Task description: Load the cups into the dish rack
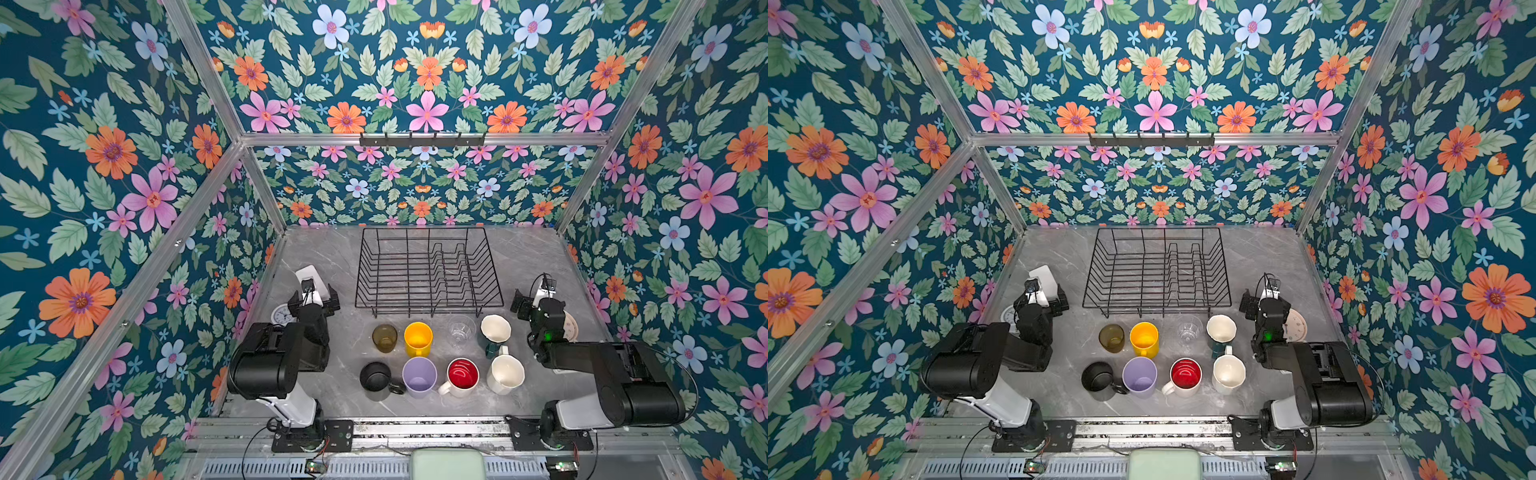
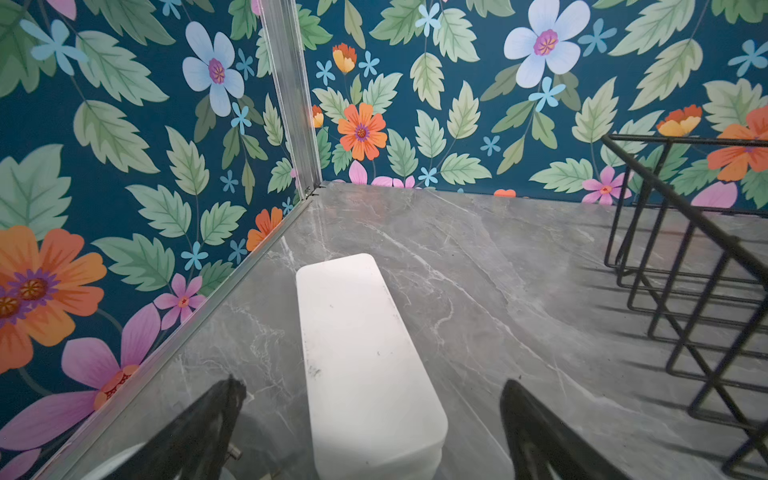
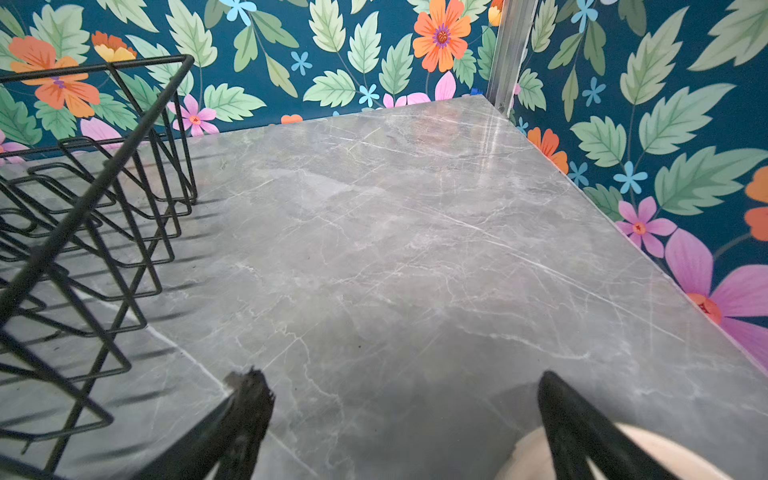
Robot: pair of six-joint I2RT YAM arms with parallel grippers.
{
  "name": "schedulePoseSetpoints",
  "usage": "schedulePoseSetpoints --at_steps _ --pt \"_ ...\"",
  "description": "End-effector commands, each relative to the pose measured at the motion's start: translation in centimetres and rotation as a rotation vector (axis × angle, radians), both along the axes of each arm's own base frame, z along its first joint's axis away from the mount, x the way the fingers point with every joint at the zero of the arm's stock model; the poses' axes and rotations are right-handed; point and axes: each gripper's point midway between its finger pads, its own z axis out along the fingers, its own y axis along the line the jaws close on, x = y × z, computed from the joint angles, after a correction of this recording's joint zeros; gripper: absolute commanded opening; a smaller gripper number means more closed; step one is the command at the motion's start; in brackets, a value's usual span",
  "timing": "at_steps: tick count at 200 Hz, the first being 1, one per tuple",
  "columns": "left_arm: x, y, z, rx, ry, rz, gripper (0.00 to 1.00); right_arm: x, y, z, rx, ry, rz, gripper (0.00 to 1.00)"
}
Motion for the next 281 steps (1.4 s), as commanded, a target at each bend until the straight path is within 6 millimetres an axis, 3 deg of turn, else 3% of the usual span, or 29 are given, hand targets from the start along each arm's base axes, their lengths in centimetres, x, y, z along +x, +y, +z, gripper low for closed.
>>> schedulePoseSetpoints --at_steps 1,153,168,188,213,222,239,281 --pt "-0.1 0.1 0.0 -0.008 -0.003 0.005 1.0 0.2 -0.2 0.5 -0.003 -0.021 -0.013 0.99" --pt "-0.1 0.1 0.3 -0.006 -0.014 0.002 1.0 0.2 -0.2 0.6 -0.004 -0.025 -0.013 0.99" --pt "-0.5 0.2 1.5 -0.005 -0.021 0.009 1.0 0.2 -0.3 1.5 -0.007 -0.022 -0.02 0.99" --pt "-0.8 1.6 4.5 -0.048 -0.021 0.103 1.0 -0.4 -1.2 4.4 0.021 0.059 -0.1 0.99" --pt "-2.4 2.8 8.1 -0.284 -0.023 0.219 1.0 -1.9 -0.9 10.0 0.241 0.016 -0.167 0.99" --pt "-3.0 2.1 9.2 -0.32 0.001 0.182 1.0 -3.0 -0.8 10.7 0.333 0.019 -0.194 0.99" --pt "-4.3 -0.1 10.2 -0.41 0.042 0.066 1.0 -4.2 1.6 11.2 0.353 0.031 -0.041 0.99" --pt "-8.3 -4.5 10.5 -0.562 0.238 -0.13 0.89 -7.9 2.9 9.7 0.368 0.176 0.014 0.93"
